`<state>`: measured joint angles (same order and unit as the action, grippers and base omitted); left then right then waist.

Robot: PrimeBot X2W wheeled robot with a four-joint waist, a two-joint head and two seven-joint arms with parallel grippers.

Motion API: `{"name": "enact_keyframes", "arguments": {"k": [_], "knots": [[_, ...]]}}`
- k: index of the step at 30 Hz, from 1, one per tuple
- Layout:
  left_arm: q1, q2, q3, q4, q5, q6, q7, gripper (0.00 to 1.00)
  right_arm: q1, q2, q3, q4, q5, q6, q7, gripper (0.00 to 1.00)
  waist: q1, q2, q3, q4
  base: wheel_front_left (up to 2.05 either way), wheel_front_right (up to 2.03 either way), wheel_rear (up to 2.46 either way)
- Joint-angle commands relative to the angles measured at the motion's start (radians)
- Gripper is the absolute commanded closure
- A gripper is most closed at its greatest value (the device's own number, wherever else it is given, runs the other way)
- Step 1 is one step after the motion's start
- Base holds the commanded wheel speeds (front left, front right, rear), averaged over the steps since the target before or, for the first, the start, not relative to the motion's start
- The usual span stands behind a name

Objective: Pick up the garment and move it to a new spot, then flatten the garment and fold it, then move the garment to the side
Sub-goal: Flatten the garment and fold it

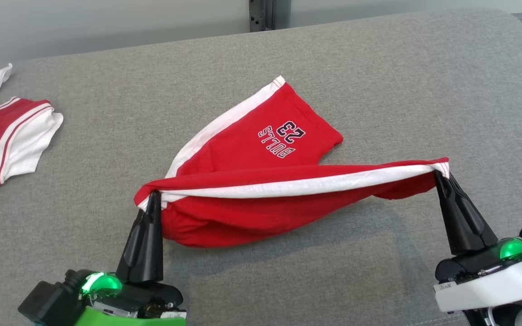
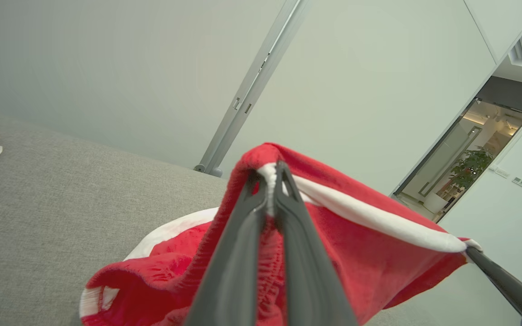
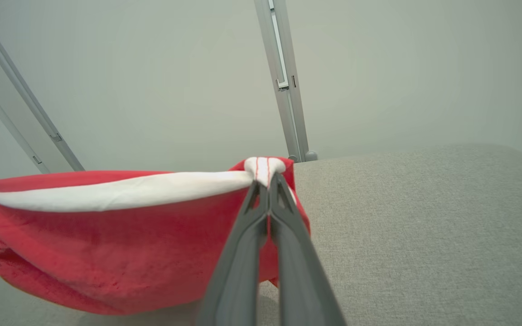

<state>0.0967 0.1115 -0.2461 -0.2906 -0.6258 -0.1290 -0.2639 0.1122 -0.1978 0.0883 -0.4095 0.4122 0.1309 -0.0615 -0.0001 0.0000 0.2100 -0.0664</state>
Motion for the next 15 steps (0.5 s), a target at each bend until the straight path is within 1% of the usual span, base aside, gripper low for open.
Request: {"name": "enact_keyframes", "arguments": {"k": [1, 4, 8, 11, 13, 15], "knots": [[0.005, -0.008, 0.0, 0.015, -0.012, -0.002, -0.001, 1.0, -0.026, -0.001, 0.0, 0.024, 0.014, 0.0, 0.001, 1.0, 0.0001, 0.0, 0.015, 0.015, 0.0, 0.0, 0.0], [-0.018, -0.026, -0.003, 0.074, -0.034, -0.002, -0.001, 1.0, -0.067, -0.012, -0.005, 0.093, 0.029, 0.0, 0.004, 1.0, 0.0001, 0.0, 0.034, 0.039, 0.0, 0.0, 0.0], [-0.069, -0.048, 0.028, 0.19, -0.07, -0.002, -0.001, 1.0, -0.157, -0.041, 0.003, 0.197, 0.054, 0.0, 0.014, 1.0, 0.0001, 0.0, 0.064, 0.074, 0.0, 0.0, 0.0], [-0.131, -0.057, 0.052, 0.294, -0.115, 0.0, -0.001, 1.0, -0.247, -0.078, 0.039, 0.283, 0.068, -0.001, 0.035, 1.0, 0.0001, 0.0, 0.09, 0.1, 0.0, 0.0, 0.0], [-0.177, -0.059, 0.043, 0.355, -0.153, 0.009, -0.001, 1.0, -0.31, -0.101, 0.07, 0.337, 0.078, -0.001, 0.054, 1.0, 0.0001, 0.0, 0.105, 0.115, 0.0, 0.0, 0.0], [-0.232, -0.06, 0.024, 0.412, -0.174, 0.026, -0.001, 1.0, -0.382, -0.127, 0.108, 0.394, 0.083, -0.001, 0.073, 1.0, 0.0001, 0.0, 0.124, 0.132, 0.0, 0.0, 0.0]]}}
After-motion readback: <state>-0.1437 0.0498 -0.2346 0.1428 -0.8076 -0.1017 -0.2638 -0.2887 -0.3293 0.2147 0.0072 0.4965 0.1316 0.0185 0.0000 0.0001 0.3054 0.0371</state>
